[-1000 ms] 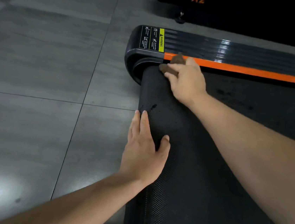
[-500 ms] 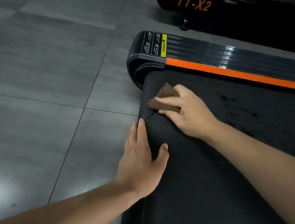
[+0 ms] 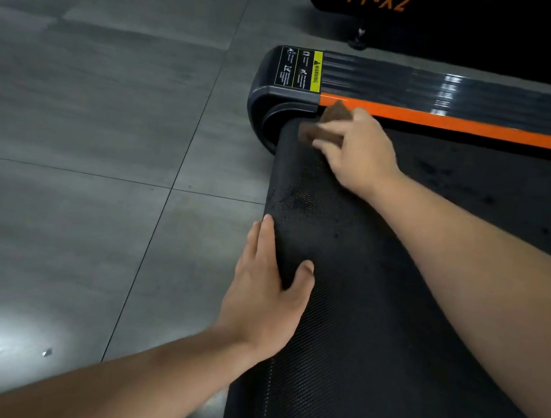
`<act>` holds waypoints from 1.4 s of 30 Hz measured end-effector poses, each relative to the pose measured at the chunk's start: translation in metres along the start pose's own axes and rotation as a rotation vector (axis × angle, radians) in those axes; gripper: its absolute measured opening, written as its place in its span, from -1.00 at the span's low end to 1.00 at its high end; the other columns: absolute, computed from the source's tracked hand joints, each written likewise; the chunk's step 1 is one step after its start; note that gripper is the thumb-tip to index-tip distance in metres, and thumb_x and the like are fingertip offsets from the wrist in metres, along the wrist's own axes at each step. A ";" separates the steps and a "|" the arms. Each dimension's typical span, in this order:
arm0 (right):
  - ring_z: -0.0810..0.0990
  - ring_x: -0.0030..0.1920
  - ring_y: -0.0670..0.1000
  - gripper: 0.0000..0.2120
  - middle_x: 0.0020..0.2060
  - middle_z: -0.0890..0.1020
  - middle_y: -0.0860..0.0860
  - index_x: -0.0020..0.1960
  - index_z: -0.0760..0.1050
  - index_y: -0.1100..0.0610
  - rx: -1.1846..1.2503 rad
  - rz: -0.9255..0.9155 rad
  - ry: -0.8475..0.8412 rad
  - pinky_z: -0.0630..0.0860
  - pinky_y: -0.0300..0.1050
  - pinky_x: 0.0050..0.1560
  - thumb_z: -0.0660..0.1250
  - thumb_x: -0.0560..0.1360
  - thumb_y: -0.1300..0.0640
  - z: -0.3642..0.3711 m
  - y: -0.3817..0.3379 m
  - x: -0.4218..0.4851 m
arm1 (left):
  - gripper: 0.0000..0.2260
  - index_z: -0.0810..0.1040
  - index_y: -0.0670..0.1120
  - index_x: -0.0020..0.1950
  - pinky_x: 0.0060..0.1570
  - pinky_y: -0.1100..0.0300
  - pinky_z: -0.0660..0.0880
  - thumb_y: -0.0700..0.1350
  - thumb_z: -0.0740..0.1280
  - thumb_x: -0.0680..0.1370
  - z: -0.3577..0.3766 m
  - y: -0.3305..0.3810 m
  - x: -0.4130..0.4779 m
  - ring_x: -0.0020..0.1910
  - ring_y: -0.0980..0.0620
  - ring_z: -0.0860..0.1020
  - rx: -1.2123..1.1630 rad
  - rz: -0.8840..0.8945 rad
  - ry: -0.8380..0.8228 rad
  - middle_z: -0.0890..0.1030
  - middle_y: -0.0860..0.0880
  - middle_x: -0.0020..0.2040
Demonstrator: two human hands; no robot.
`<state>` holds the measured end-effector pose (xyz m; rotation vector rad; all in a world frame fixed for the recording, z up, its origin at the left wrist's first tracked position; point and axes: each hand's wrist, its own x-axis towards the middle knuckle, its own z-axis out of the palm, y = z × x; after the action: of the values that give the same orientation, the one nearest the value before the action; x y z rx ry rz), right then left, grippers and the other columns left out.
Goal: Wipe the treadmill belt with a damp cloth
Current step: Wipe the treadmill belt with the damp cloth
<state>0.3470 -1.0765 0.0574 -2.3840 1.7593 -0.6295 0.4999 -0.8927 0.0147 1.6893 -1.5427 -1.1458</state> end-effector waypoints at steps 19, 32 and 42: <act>0.51 0.00 0.13 -0.67 -0.01 0.50 0.08 0.31 0.61 -0.09 0.028 -0.345 -0.218 0.44 -0.01 0.00 0.37 0.55 -0.05 -0.011 0.002 -0.070 | -0.24 -0.13 0.12 0.69 0.62 0.05 0.11 0.23 0.23 0.62 0.000 -0.004 -0.014 0.62 0.26 -0.03 -0.029 -0.003 -0.015 0.00 0.23 0.66; 0.50 -0.08 0.13 -0.68 -0.07 0.49 0.06 0.29 0.62 -0.08 0.063 -0.369 -0.222 0.41 -0.03 -0.05 0.38 0.55 -0.06 -0.021 -0.013 -0.111 | -0.25 -0.04 0.21 0.67 0.61 0.03 0.12 0.28 0.18 0.53 0.002 -0.012 -0.049 0.60 0.31 0.02 -0.074 -0.041 -0.012 0.09 0.27 0.64; 0.47 -0.07 0.06 -0.68 -0.06 0.48 0.02 0.28 0.62 -0.08 0.195 -0.355 -0.230 0.41 0.01 -0.06 0.35 0.55 -0.04 -0.018 -0.052 -0.175 | -0.32 0.01 0.23 0.66 0.59 0.07 0.15 0.17 0.25 0.61 0.001 -0.020 -0.089 0.57 0.36 0.09 -0.153 -0.024 -0.048 0.17 0.34 0.58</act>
<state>0.3439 -0.8932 0.0452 -2.5278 1.1410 -0.5096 0.5117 -0.8027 0.0159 1.5932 -1.4281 -1.2909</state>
